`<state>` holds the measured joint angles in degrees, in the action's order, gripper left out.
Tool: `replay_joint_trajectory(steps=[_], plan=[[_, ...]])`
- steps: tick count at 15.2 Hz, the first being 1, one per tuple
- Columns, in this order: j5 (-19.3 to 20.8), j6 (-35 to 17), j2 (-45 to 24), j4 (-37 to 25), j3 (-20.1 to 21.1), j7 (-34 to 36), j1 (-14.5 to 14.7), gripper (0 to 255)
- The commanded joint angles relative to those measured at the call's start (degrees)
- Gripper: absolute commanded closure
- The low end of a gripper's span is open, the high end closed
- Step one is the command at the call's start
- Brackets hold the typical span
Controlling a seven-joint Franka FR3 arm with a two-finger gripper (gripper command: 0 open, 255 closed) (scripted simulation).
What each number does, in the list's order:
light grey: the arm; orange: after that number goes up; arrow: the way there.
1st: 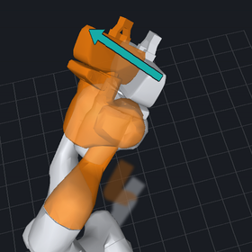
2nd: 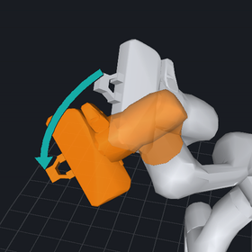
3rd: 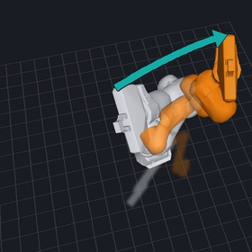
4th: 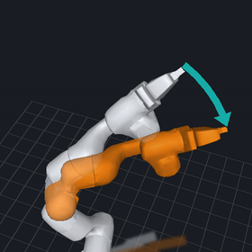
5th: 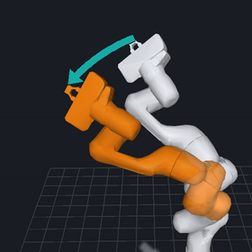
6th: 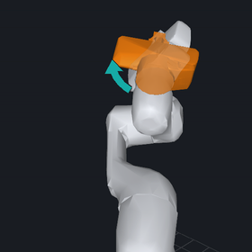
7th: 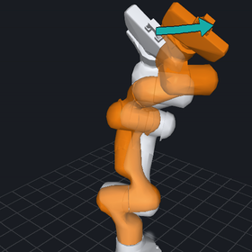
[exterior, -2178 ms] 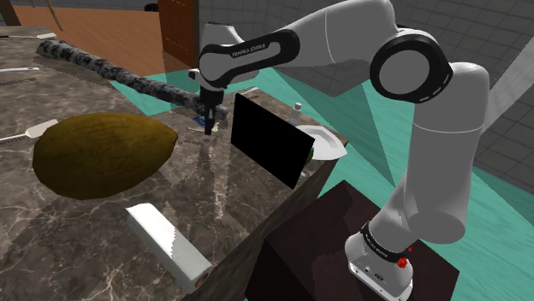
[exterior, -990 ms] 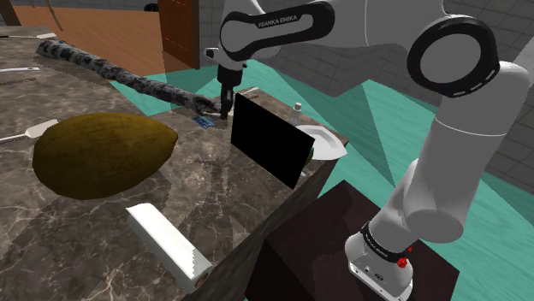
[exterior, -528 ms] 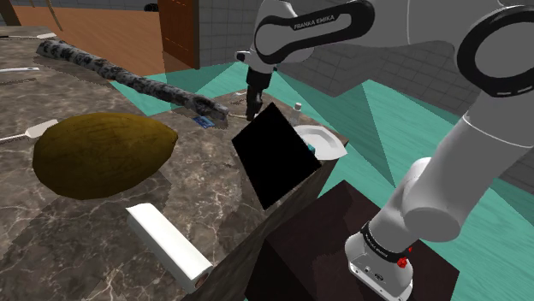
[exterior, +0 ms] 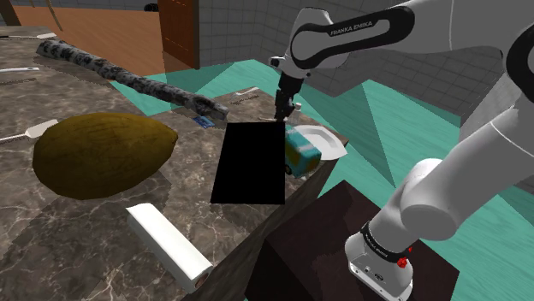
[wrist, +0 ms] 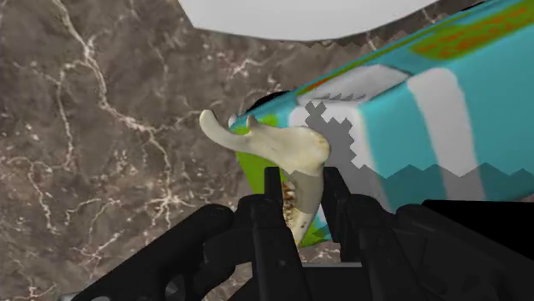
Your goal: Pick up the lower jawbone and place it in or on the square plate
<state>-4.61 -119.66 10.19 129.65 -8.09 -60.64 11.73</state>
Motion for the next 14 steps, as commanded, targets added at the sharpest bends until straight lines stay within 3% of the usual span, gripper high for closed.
replay_joint_trajectory(steps=[1,14], plan=[[0.8,0.3,3.1,3.2,-1.2,-1.9,-1.1,255],[8.7,4.2,17.9,14.6,-10.9,-15.0,-10.3,255]])
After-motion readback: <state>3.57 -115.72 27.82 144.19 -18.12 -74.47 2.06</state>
